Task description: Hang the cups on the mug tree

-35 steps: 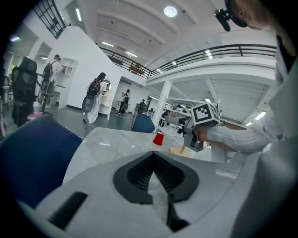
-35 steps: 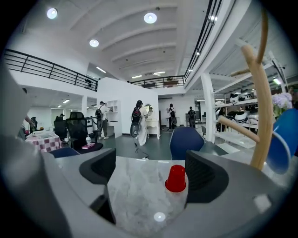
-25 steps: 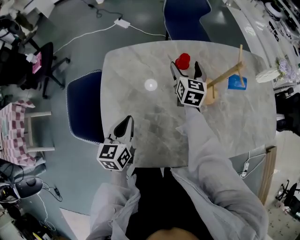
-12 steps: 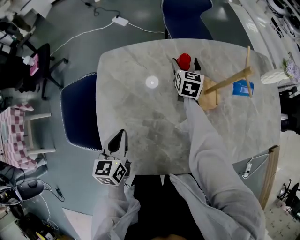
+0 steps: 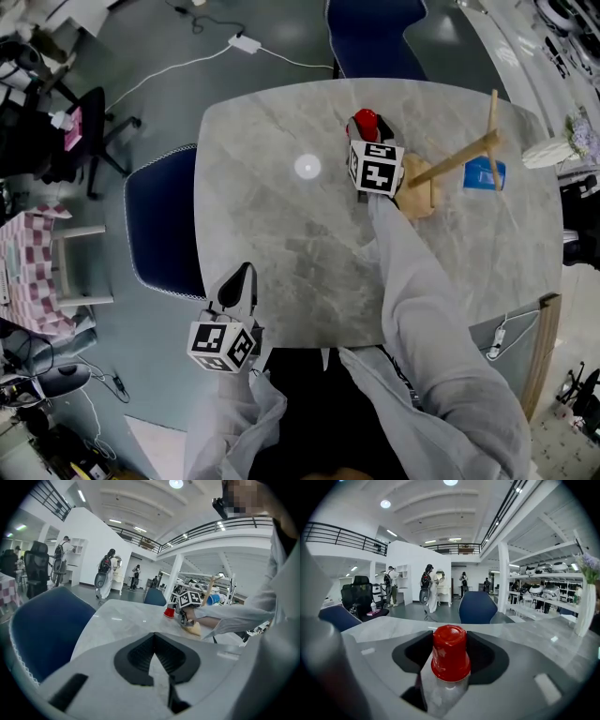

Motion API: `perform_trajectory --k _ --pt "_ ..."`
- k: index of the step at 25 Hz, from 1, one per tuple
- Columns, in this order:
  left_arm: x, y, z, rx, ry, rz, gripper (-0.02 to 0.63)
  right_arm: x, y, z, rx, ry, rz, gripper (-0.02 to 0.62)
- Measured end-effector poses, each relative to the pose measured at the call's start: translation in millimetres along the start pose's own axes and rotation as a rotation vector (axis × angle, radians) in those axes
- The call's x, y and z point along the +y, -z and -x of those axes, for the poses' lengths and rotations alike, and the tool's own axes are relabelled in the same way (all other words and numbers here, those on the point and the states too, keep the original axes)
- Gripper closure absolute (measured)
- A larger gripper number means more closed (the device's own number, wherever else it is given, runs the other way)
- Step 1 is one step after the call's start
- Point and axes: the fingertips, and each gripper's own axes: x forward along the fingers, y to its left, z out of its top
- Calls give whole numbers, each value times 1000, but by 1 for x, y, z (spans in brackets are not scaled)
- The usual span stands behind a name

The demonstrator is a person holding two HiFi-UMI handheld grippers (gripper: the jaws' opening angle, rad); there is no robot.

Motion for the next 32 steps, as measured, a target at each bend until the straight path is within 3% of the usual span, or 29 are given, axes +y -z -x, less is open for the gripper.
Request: perform_trajectory --k 17,25,32 --pt "-9 -19 59 -88 33 -12 603 56 -81 98 -138 -79 50 364" --pt "-13 -29 79 -117 72 -43 603 83 -95 170 -169 -145 144 364" --pt "-29 -35 83 -144 156 -50 603 94 -97 237 -205 -165 230 364"
